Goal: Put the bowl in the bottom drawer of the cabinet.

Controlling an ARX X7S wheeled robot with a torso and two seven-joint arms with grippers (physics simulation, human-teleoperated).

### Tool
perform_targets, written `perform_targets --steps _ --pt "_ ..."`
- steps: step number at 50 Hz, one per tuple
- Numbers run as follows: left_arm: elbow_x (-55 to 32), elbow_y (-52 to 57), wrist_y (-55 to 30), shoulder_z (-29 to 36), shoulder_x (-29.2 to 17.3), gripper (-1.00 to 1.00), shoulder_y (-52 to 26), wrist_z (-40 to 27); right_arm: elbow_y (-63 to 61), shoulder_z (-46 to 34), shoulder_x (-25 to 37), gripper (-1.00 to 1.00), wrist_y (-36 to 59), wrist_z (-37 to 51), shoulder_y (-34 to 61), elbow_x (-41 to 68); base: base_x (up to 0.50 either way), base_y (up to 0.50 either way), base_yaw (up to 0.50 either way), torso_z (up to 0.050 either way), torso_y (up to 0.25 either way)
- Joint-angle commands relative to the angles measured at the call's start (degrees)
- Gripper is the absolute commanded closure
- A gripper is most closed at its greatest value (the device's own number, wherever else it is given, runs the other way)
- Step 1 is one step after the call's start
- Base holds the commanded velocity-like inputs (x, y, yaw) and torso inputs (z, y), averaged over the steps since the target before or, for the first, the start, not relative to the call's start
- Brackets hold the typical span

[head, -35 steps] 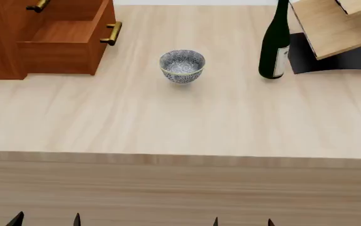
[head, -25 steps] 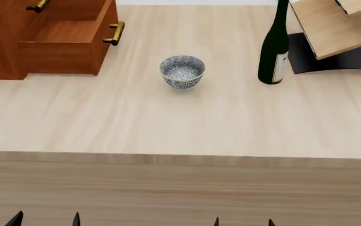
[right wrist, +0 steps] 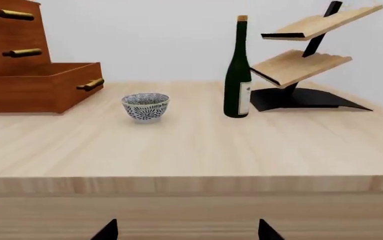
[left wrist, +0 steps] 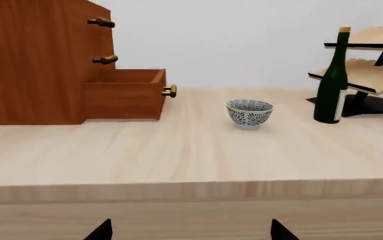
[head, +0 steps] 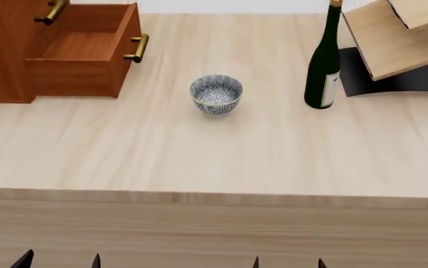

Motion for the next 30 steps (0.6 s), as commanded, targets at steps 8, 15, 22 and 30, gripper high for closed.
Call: perform_targets --steps 8,15,22,30 --pt "1.9 1.1 3.4 1.9 -1.5 -1.00 0.1 -3.1 -1.9 -1.7 1.4 -1.00 1.9 1.7 0.9 1.1 0.00 0.00 0.00 0.050 0.000" --pt "0.2 3.9 2.0 2.8 -2.8 -1.00 -0.1 -1.8 -3.6 -2.0 2.2 -1.00 3.1 2.4 1.3 1.5 0.00 0.00 0.00 0.050 0.000" --pt "-1.2 4.8 0.7 3.3 -3.5 -1.00 0.0 -1.2 -3.9 -2.4 2.7 -1.00 3.1 2.9 1.1 1.9 0.00 0.00 0.00 0.050 0.000" --pt "-2.7 4.7 0.5 3.4 -3.8 -1.00 -0.1 -1.0 -4.6 -3.1 3.1 -1.00 3.4 3.3 1.1 2.2 0.00 0.00 0.00 0.050 0.000"
